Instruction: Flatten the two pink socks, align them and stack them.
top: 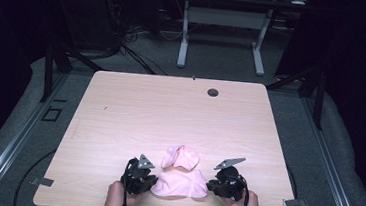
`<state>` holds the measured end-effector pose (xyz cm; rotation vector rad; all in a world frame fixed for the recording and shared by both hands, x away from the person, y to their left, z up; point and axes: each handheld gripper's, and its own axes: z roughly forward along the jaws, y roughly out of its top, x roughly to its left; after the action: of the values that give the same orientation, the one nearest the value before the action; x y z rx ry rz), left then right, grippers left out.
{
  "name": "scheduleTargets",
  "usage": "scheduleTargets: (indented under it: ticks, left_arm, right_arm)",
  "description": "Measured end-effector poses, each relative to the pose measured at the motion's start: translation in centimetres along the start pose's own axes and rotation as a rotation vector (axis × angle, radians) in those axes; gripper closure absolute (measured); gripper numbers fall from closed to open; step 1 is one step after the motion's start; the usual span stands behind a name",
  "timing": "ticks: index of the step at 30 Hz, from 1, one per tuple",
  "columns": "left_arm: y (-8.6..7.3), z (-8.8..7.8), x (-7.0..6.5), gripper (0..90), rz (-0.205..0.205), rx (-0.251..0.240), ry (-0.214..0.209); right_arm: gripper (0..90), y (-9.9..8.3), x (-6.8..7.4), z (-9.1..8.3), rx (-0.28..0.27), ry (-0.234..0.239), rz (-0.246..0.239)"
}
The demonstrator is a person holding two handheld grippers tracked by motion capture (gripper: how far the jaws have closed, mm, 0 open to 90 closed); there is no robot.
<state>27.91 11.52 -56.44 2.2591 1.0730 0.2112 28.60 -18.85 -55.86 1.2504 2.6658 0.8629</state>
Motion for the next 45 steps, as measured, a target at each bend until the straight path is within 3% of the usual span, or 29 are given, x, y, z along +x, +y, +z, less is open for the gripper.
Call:
scheduleTargets:
  ticks: [1,2,3,4,6,7,9,10,13,14,19,24,27,30,31,32,34,38,45]
  left_arm:
    - [0.0,-0.1,0.1,76.2,0.004,0.005,0.006]
    - [-0.1,-0.6,0.3,62.3,-0.009,-0.014,0.005]
    - [-0.1,-0.6,0.3,56.7,-0.009,-0.014,0.005]
    - [-0.1,-0.8,0.4,51.5,-0.01,-0.024,0.009]
    - [0.2,-1.5,0.7,46.4,-0.01,-0.059,0.025]
    - [0.5,-1.8,0.9,42.7,-0.007,-0.083,0.034]
    - [0.8,-2.0,1.1,41.2,-0.004,-0.085,0.036]
    - [1.4,-2.0,1.3,41.8,0.005,-0.104,0.033]
    - [2.3,-1.8,1.6,44.2,0.017,-0.107,0.009]
    - [2.7,-1.7,1.7,47.3,0.019,-0.119,0.003]
    - [4.4,-0.1,2.2,52.1,0.041,-0.098,-0.047]
    - [5.1,1.7,2.1,53.4,0.075,-0.044,-0.056]
    - [5.2,2.6,2.0,55.7,0.09,-0.012,-0.059]
    - [5.2,3.3,2.0,67.4,0.091,-0.002,-0.051]
    - [5.2,3.4,2.2,78.4,0.082,-0.005,-0.055]
    - [5.2,3.5,2.3,78.4,0.074,-0.009,-0.06]
    - [5.1,3.4,2.8,87.3,0.051,-0.025,-0.078]
    - [5.1,2.6,3.4,88.3,0.032,-0.051,-0.084]
    - [5.6,0.4,4.8,88.3,-0.014,-0.108,-0.096]
  right_arm:
    - [76.0,0.0,0.1,0.1,0.003,0.004,-0.007]
    - [72.3,-0.1,0.2,-0.1,-0.006,-0.005,-0.012]
    - [72.3,-0.1,0.2,-0.1,-0.006,-0.005,-0.012]
    - [66.8,0.0,0.1,-0.8,-0.031,-0.005,-0.021]
    - [64.0,0.2,0.1,-1.0,-0.049,0.001,-0.026]
    - [59.5,0.8,0.1,-1.4,-0.086,-0.007,-0.046]
    - [58.8,1.0,0.2,-1.5,-0.094,-0.01,-0.062]
    - [57.4,1.8,0.5,-1.5,-0.123,-0.007,-0.094]
    - [56.3,2.8,1.0,-1.2,-0.139,-0.014,-0.138]
    - [55.9,4.1,1.5,-0.7,-0.151,-0.013,-0.192]
    - [54.7,6.1,2.2,0.7,-0.165,-0.011,-0.253]
    - [55.7,7.5,2.2,3.7,-0.082,-0.019,-0.298]
    - [60.0,7.5,2.1,4.4,-0.071,-0.023,-0.3]
    - [70.5,7.4,2.0,5.0,-0.058,-0.032,-0.3]
    - [77.8,7.2,1.9,5.4,-0.049,-0.03,-0.3]
    - [77.8,7.2,1.9,5.4,-0.049,-0.03,-0.3]
    - [85.2,7.1,1.8,5.3,-0.064,-0.021,-0.291]
    - [87.0,6.9,1.4,4.4,-0.091,-0.004,-0.26]
    - [87.3,6.4,-0.3,1.3,-0.171,0.032,-0.167]
